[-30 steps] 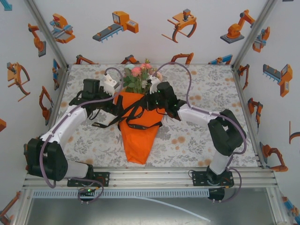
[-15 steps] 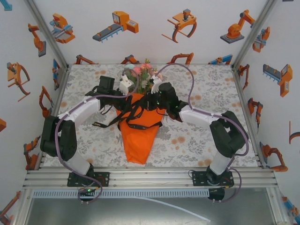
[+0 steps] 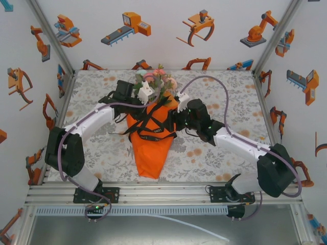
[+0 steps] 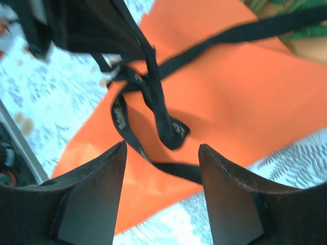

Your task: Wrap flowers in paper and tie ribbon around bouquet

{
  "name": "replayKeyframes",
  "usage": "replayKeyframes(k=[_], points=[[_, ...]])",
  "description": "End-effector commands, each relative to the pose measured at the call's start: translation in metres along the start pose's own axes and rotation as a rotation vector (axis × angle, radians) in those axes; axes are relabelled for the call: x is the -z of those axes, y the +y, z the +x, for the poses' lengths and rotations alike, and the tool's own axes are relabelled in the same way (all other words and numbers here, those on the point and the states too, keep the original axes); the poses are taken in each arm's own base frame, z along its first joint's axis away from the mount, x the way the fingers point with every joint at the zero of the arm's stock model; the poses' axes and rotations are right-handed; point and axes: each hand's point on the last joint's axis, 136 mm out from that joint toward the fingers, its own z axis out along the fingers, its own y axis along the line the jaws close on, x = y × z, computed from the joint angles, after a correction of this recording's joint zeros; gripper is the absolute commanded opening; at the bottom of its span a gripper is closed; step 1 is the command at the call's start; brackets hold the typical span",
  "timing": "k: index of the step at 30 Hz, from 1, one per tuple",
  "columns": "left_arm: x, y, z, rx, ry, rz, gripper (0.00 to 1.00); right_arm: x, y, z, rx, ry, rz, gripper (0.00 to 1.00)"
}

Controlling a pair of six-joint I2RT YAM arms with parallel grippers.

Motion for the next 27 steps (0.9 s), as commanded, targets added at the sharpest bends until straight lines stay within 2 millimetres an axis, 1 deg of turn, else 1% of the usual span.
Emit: replayKeyframes(k=[1,2,4,6,9,12,14,15,16,18,20,23,25,27], points=[[0.000,0.012,0.007,-0.033,0.080,-0.060,0.00,-0.004,-0.012,0.061,0.208,0.201,0.004,0.55],[-0.001,0.013,0.008,-0.033,0.087,-0.066,0.00,-0.006,-0.014,0.067,0.277,0.231,0.003,0.56],[-0.002,0.014,0.008,-0.035,0.088,-0.068,0.00,-0.012,-0.015,0.069,0.361,0.258,-0.014,0.57],[-0.004,0.014,0.009,-0.034,0.090,-0.062,0.00,-0.019,-0.007,0.076,0.457,0.293,-0.089,0.56],[-0.006,0.012,0.010,-0.031,0.096,-0.056,0.00,-0.029,0.002,0.080,0.512,0.310,-0.179,0.55],[-0.007,0.013,0.012,-0.028,0.100,-0.056,0.00,-0.038,0.008,0.081,0.529,0.318,-0.228,0.55],[-0.007,0.011,0.013,-0.030,0.100,-0.049,0.00,-0.046,0.006,0.080,0.544,0.301,-0.218,0.53],[-0.007,0.011,0.013,-0.032,0.100,-0.046,0.00,-0.048,0.008,0.080,0.547,0.290,-0.231,0.50],[-0.008,0.010,0.013,-0.031,0.097,-0.040,0.00,-0.051,0.010,0.081,0.551,0.279,-0.251,0.45],[-0.009,0.008,0.013,-0.030,0.092,-0.030,0.00,-0.056,0.014,0.083,0.546,0.274,-0.283,0.19],[-0.010,0.005,0.013,-0.029,0.082,-0.012,0.00,-0.054,0.019,0.079,0.543,0.260,-0.308,0.00],[-0.016,-0.005,0.011,-0.045,0.063,0.036,0.00,-0.044,0.032,0.063,0.570,0.174,-0.342,0.00],[-0.022,-0.013,0.011,-0.063,0.066,0.068,0.00,-0.038,0.036,0.051,0.584,0.111,-0.334,0.00],[-0.028,-0.020,0.014,-0.103,0.079,0.082,0.00,-0.031,0.036,0.039,0.600,0.057,-0.301,0.00]])
